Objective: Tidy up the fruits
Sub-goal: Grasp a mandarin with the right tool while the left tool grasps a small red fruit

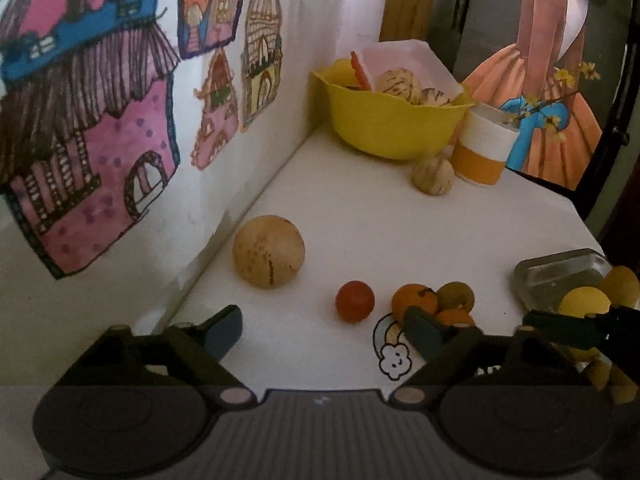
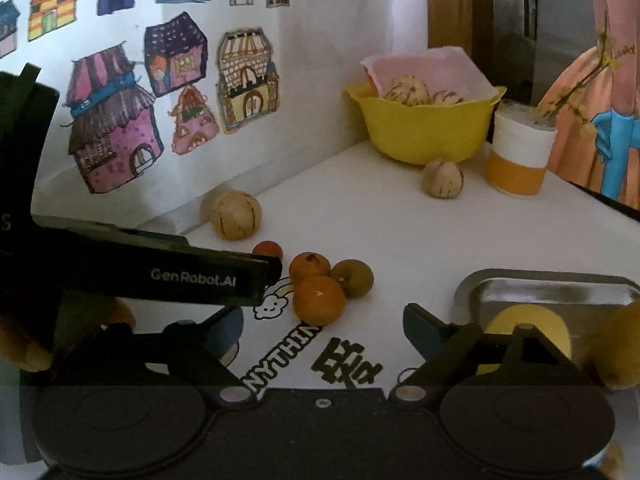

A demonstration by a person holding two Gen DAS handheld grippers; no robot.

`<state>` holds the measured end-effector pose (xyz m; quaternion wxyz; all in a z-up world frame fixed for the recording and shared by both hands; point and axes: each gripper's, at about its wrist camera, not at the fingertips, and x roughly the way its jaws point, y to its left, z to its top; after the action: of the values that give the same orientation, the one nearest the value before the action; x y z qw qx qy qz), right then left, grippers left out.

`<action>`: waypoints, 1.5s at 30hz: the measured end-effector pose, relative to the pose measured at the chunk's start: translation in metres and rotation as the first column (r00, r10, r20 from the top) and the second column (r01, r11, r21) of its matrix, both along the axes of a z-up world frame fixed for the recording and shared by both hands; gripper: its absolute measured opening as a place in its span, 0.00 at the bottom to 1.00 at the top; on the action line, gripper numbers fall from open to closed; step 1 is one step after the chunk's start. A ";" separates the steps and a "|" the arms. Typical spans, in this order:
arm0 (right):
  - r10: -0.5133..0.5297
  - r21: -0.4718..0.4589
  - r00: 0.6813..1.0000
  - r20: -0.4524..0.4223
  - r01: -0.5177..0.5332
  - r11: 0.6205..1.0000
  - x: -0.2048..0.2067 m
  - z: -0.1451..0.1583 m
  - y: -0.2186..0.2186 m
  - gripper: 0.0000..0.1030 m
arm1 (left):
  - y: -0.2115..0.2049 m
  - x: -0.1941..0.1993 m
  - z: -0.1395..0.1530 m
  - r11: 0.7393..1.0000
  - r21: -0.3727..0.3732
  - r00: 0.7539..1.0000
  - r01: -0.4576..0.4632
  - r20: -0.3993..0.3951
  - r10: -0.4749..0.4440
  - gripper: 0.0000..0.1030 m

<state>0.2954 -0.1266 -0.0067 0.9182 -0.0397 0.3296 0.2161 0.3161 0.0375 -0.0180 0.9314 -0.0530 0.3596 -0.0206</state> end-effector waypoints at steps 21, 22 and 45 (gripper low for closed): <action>0.014 0.049 0.999 -0.035 -0.013 0.999 0.017 -0.012 0.004 0.34 | -0.010 0.010 -0.004 0.999 -0.014 0.999 0.041 0.009 -0.041 0.23; 0.017 0.053 0.999 -0.036 -0.015 0.999 0.017 -0.012 0.004 0.34 | -0.011 0.009 -0.003 0.999 -0.008 0.999 0.042 0.008 -0.042 0.23; 0.030 0.154 0.999 -0.027 -0.025 0.988 -0.065 0.019 -0.035 0.33 | -0.032 -0.070 0.028 0.999 -0.003 0.998 0.054 -0.015 -0.054 0.22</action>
<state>0.2299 -0.1620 0.0123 0.9106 0.0299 0.3246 0.2542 0.2462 0.0058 0.0100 0.9276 -0.0448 0.3681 -0.0458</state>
